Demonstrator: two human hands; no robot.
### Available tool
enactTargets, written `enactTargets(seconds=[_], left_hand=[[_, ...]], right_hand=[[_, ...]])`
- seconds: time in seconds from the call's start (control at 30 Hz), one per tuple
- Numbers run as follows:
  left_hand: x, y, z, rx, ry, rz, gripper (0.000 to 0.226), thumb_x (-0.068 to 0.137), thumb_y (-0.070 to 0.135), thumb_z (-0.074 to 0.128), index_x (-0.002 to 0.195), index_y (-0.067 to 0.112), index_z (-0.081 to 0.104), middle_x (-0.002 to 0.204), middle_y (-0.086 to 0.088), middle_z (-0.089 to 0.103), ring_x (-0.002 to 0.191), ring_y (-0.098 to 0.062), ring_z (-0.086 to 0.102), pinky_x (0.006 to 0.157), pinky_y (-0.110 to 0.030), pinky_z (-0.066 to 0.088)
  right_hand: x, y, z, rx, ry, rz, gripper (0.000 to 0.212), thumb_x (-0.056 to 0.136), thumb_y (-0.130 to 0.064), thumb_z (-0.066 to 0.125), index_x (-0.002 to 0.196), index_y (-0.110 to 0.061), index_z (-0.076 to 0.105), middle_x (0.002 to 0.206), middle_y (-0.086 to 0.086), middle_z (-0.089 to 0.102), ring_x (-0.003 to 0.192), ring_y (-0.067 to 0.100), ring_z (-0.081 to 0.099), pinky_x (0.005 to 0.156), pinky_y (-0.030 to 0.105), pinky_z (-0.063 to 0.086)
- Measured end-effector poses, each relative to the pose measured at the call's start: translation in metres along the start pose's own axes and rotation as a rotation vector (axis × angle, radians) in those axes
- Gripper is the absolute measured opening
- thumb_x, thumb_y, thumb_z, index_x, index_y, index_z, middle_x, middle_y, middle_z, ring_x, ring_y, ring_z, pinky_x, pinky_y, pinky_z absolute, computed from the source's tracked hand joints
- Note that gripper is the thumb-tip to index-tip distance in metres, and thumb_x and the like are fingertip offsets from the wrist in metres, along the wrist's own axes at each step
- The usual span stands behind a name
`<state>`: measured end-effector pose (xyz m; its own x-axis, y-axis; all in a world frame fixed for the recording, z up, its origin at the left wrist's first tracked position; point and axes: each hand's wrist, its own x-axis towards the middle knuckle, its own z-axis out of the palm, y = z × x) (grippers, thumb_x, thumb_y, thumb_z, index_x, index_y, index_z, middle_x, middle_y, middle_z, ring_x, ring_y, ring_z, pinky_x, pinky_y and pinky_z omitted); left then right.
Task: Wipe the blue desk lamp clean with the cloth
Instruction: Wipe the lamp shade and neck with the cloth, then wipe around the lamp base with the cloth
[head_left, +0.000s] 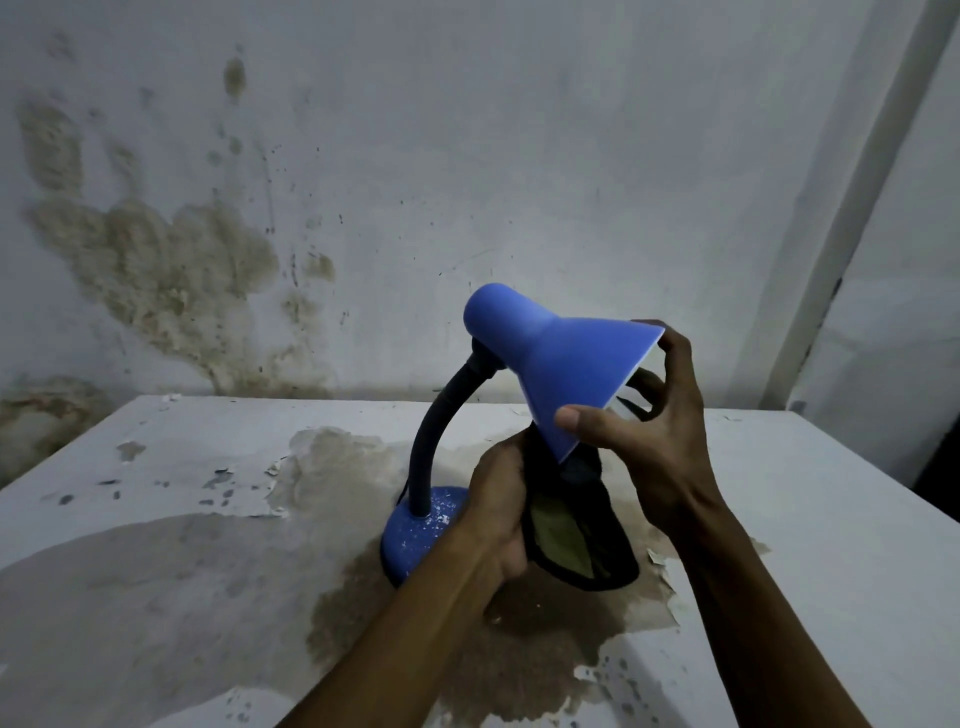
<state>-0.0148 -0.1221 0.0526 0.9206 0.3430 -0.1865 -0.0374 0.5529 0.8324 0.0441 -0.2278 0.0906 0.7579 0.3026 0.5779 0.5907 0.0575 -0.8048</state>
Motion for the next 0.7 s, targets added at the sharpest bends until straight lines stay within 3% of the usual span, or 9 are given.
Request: enactTargets(seconds=[0.07, 0.2, 0.33, 0.43, 0.5, 0.57, 0.63, 0.7], left_hand=[[-0.015, -0.003, -0.004, 0.055, 0.04, 0.095, 0.027, 0.093, 0.02, 0.048, 0.1, 0.006, 0.07, 0.087, -0.017, 0.074, 0.079, -0.031, 0.069, 0.083, -0.047, 0.054], [-0.045, 0.001, 0.0, 0.136, 0.198, 0.349, 0.028, 0.094, 0.009, 0.046, 0.087, 0.013, 0.073, 0.082, -0.016, 0.073, 0.077, -0.031, 0.067, 0.077, -0.045, 0.056], [-0.071, 0.007, 0.003, 0.166, 0.222, 0.558, 0.033, 0.094, 0.003, 0.047, 0.092, 0.022, 0.074, 0.088, -0.005, 0.076, 0.084, -0.022, 0.072, 0.072, -0.034, 0.059], [-0.082, 0.02, 0.001, 0.17, 0.14, 0.634, 0.034, 0.092, -0.003, 0.046, 0.105, 0.015, 0.073, 0.093, -0.005, 0.076, 0.086, -0.019, 0.072, 0.07, -0.026, 0.057], [-0.086, 0.03, -0.003, 0.145, 0.11, 0.654, 0.034, 0.09, -0.005, 0.045, 0.104, 0.008, 0.073, 0.091, -0.007, 0.076, 0.081, -0.017, 0.072, 0.065, -0.023, 0.055], [-0.082, 0.041, -0.018, 0.08, 0.197, 0.652, 0.031, 0.087, -0.004, 0.047, 0.09, 0.009, 0.074, 0.08, -0.005, 0.075, 0.072, -0.016, 0.069, 0.061, -0.023, 0.053], [-0.074, 0.05, -0.042, -0.022, 0.286, 0.551, 0.022, 0.083, 0.007, 0.052, 0.079, 0.011, 0.072, 0.072, -0.007, 0.07, 0.072, -0.023, 0.065, 0.065, -0.027, 0.051], [-0.065, 0.057, -0.072, -0.134, 0.321, 0.391, 0.021, 0.086, 0.016, 0.049, 0.079, 0.008, 0.067, 0.072, -0.009, 0.064, 0.066, -0.024, 0.064, 0.065, -0.028, 0.049]], right_hand=[[-0.001, 0.0, 0.0, 0.005, -0.004, 0.008, 0.099, 0.04, -0.051, 0.082, 0.13, -0.035, 0.044, 0.118, -0.023, 0.06, 0.102, -0.009, 0.058, 0.091, 0.034, 0.053], [-0.005, -0.002, 0.006, 0.038, 0.006, 0.032, 0.1, 0.038, -0.049, 0.085, 0.128, -0.037, 0.043, 0.123, -0.015, 0.06, 0.112, 0.001, 0.057, 0.093, 0.051, 0.054], [-0.012, -0.004, 0.012, 0.066, 0.013, 0.016, 0.103, 0.037, -0.053, 0.083, 0.129, -0.034, 0.039, 0.126, -0.009, 0.057, 0.114, 0.006, 0.056, 0.081, 0.026, 0.05], [-0.013, -0.004, 0.013, 0.062, 0.014, 0.001, 0.101, 0.039, -0.053, 0.083, 0.128, -0.033, 0.039, 0.126, -0.007, 0.057, 0.114, 0.011, 0.057, 0.077, 0.02, 0.046], [-0.014, -0.005, 0.014, 0.054, 0.006, -0.001, 0.103, 0.038, -0.055, 0.083, 0.129, -0.034, 0.039, 0.127, -0.006, 0.057, 0.114, 0.011, 0.057, 0.078, 0.022, 0.046], [-0.015, -0.008, 0.014, 0.043, -0.014, 0.003, 0.108, 0.037, -0.057, 0.083, 0.133, -0.036, 0.036, 0.127, -0.009, 0.055, 0.111, 0.002, 0.057, 0.078, 0.021, 0.046], [-0.017, -0.01, 0.012, 0.052, -0.048, 0.017, 0.115, 0.038, -0.058, 0.083, 0.139, -0.041, 0.031, 0.129, -0.016, 0.05, 0.102, -0.016, 0.055, 0.078, 0.019, 0.047], [-0.022, -0.009, 0.01, 0.062, -0.073, 0.029, 0.124, 0.039, -0.057, 0.084, 0.145, -0.045, 0.023, 0.134, -0.017, 0.046, 0.098, -0.028, 0.05, 0.083, 0.023, 0.049]])
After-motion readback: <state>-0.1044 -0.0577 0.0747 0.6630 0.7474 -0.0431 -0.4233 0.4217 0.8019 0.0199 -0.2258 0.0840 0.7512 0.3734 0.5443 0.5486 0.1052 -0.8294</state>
